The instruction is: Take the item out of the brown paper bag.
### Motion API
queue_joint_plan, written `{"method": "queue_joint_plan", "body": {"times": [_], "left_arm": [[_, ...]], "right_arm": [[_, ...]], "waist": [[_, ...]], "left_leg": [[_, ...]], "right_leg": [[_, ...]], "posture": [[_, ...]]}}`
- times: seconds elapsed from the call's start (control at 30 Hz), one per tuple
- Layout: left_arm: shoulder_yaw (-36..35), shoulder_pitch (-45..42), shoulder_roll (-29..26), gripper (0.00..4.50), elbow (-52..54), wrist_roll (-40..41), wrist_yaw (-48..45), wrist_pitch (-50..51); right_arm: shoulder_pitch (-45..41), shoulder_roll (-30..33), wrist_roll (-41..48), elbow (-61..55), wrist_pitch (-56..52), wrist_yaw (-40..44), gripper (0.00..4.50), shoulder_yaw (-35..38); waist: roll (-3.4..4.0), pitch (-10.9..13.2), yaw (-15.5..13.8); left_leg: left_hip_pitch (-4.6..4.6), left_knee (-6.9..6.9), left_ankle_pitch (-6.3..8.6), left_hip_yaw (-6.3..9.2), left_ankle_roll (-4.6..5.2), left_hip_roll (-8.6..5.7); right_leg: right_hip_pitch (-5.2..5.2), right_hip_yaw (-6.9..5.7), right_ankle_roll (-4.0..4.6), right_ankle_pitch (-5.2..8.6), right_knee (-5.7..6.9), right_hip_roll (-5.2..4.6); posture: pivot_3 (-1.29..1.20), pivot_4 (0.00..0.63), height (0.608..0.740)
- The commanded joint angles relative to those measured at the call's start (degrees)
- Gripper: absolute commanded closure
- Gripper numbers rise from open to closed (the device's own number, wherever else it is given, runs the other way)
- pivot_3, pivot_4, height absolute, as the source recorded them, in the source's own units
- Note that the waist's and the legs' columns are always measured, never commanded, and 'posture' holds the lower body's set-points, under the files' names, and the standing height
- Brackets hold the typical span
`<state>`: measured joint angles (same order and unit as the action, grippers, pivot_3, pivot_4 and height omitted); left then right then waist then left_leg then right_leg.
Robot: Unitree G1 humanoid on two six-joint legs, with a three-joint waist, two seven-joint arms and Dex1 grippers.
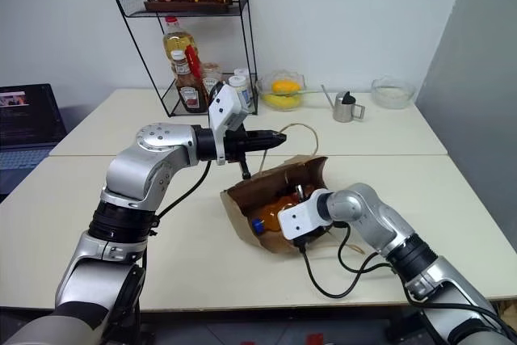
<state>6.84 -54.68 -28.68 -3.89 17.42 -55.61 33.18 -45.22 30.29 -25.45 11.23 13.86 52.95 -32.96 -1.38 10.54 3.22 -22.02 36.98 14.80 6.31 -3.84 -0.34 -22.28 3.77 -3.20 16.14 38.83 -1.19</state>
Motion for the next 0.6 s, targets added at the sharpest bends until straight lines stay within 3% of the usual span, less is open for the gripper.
{"method": "queue_joint_plan", "body": {"times": [0.03,0.4,0.5,0.6], "left_arm": [[-1.0,-0.5,-0.2,4.50,3.2,0.6,0.8,0.2],[-0.8,0.3,0.4,4.50,5.1,1.0,1.9,1.4],[-1.2,0.5,-0.2,4.50,5.2,1.1,1.7,1.5],[-1.2,0.6,-0.3,4.50,5.2,1.0,1.7,1.4]], "right_arm": [[-3.4,-1.5,-2.3,4.1,3.1,0.2,0.04,-1.4],[-12.5,-8.6,-11.5,23.5,4.5,-5.6,0.04,-5.9],[-12.7,-9.6,-10.1,24.1,4.5,-6.7,0.66,-4.5],[-12.4,-9.7,-9.5,23.7,5.2,-7.3,1.57,-3.8]], "waist": [[0.00,0.0,0.0],[0.00,0.0,0.2],[0.00,0.0,0.2],[0.00,0.0,0.2]], "left_leg": [[0.00,0.00,0.00,0.00,0.00,0.00],[0.20,0.00,-0.02,0.01,-0.04,0.03],[0.23,0.00,-0.05,0.03,-0.07,0.03],[0.24,0.00,-0.06,0.02,-0.09,0.04]], "right_leg": [[0.00,0.00,0.00,0.00,0.00,0.00],[0.08,0.01,0.01,-0.01,0.12,0.03],[0.10,0.00,0.02,-0.01,0.15,0.04],[0.09,0.02,0.01,-0.01,0.15,0.05]], "posture": [[0.00,0.150,0.740],[0.00,0.150,0.740],[0.00,0.150,0.740],[0.00,0.150,0.740]]}}
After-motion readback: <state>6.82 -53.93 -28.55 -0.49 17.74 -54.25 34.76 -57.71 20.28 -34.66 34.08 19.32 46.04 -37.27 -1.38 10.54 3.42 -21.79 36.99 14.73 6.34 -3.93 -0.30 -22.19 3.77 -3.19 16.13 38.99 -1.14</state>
